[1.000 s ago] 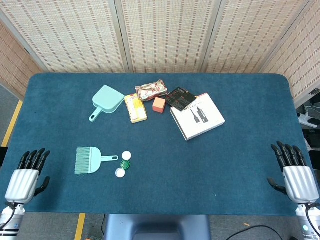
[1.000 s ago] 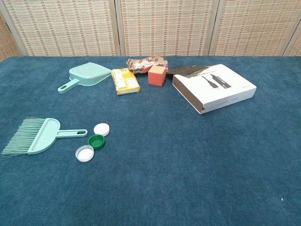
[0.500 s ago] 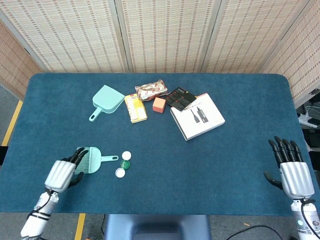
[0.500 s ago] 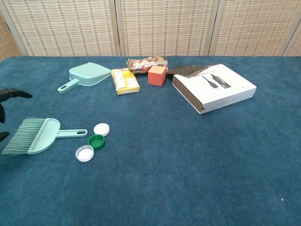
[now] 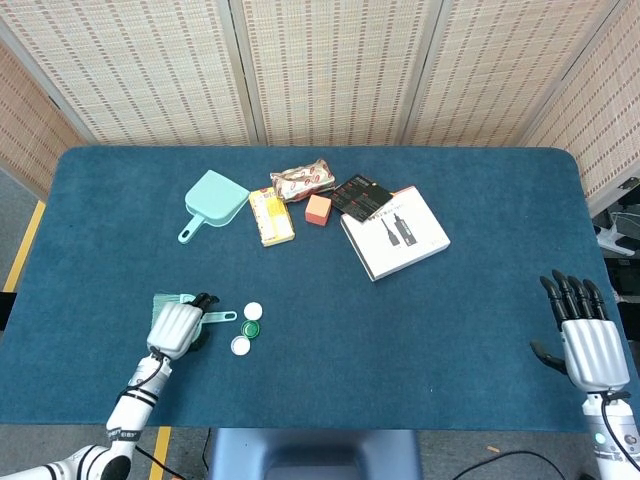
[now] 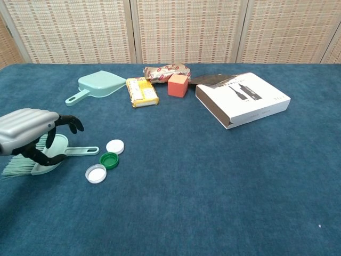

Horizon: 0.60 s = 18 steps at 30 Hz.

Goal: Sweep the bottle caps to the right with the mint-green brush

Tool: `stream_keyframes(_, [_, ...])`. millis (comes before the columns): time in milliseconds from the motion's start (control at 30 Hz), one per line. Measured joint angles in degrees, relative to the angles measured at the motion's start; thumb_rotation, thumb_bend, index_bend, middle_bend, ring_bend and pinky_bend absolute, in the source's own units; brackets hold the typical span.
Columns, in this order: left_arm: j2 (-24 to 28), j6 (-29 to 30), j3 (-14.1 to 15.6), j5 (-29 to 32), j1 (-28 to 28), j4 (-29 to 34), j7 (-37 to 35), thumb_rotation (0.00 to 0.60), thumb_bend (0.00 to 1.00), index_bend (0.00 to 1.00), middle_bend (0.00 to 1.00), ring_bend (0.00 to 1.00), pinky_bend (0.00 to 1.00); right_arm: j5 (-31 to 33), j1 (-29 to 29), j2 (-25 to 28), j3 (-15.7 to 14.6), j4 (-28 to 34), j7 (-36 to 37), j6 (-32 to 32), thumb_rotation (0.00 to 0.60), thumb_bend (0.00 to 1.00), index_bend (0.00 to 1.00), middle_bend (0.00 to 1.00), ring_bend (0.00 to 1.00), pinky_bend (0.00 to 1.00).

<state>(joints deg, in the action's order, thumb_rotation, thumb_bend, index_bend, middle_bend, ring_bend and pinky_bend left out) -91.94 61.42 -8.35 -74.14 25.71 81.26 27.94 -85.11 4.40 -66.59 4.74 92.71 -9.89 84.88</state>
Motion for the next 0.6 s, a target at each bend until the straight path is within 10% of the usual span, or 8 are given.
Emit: stream_keyframes(600, [-7.35, 2.20, 1.60, 2.60, 2.41, -9.11, 7.38, 0.600, 0.33, 0.33, 0.34, 0.62, 0.74, 0.24, -0.70, 1.98, -0.46, 1.27, 1.41, 0.49, 0.600, 0.15, 0.00, 0.00, 0.00, 0.00])
